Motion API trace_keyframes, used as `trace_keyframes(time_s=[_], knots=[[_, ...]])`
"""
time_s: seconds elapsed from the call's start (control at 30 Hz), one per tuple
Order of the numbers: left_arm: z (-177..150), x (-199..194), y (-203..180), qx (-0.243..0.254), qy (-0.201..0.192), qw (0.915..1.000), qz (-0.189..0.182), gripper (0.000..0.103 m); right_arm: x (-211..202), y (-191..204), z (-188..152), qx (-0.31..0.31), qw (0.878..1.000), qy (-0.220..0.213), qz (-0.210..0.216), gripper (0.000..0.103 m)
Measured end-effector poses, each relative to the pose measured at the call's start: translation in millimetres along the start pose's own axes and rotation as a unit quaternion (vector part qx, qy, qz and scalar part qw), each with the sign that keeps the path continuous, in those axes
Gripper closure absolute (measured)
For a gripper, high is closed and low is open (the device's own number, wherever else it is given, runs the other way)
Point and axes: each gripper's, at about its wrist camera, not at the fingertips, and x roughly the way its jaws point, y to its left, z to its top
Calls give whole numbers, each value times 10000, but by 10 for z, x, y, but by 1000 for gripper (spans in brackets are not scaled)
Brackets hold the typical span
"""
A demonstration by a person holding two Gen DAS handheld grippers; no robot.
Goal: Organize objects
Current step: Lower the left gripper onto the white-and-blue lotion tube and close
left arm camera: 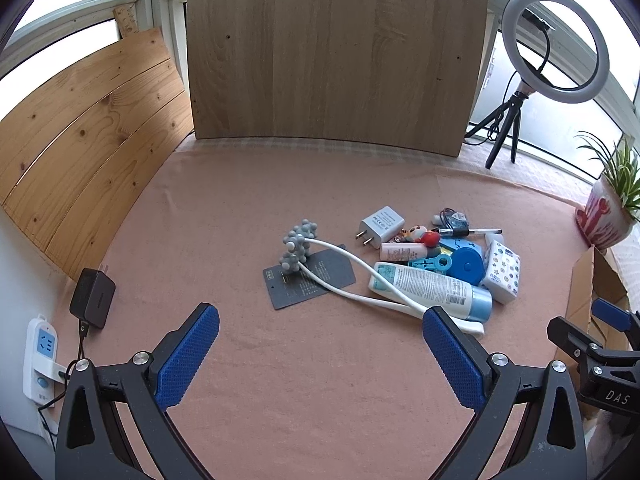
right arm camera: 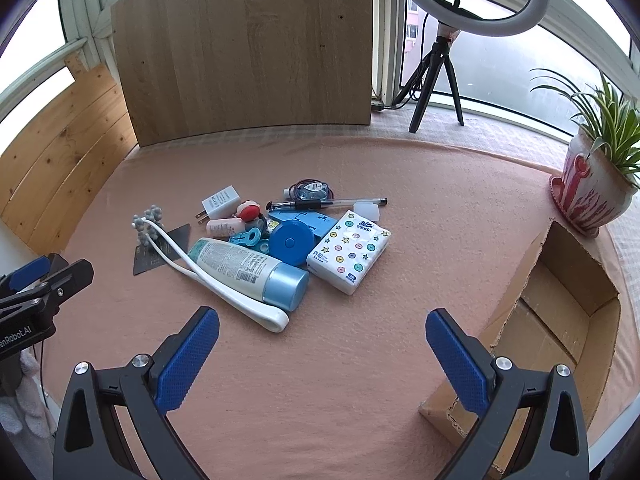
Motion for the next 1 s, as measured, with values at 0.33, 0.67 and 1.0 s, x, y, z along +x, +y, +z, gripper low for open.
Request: trace_keyframes(time_s=[0.33, 0.67, 1.0], knots=[[143, 220, -146, 197, 83, 9998, -47, 1, 224, -64, 115, 39, 9993, 276, 239, 13], [425, 674, -578, 604, 300, 9973, -289, 15, 473, -198, 228, 227, 9961, 687, 507, 41], [450, 1271, -1025, 840, 984, 9887, -760, 51, 510, -349, 200, 525, 9937, 819, 564, 43]])
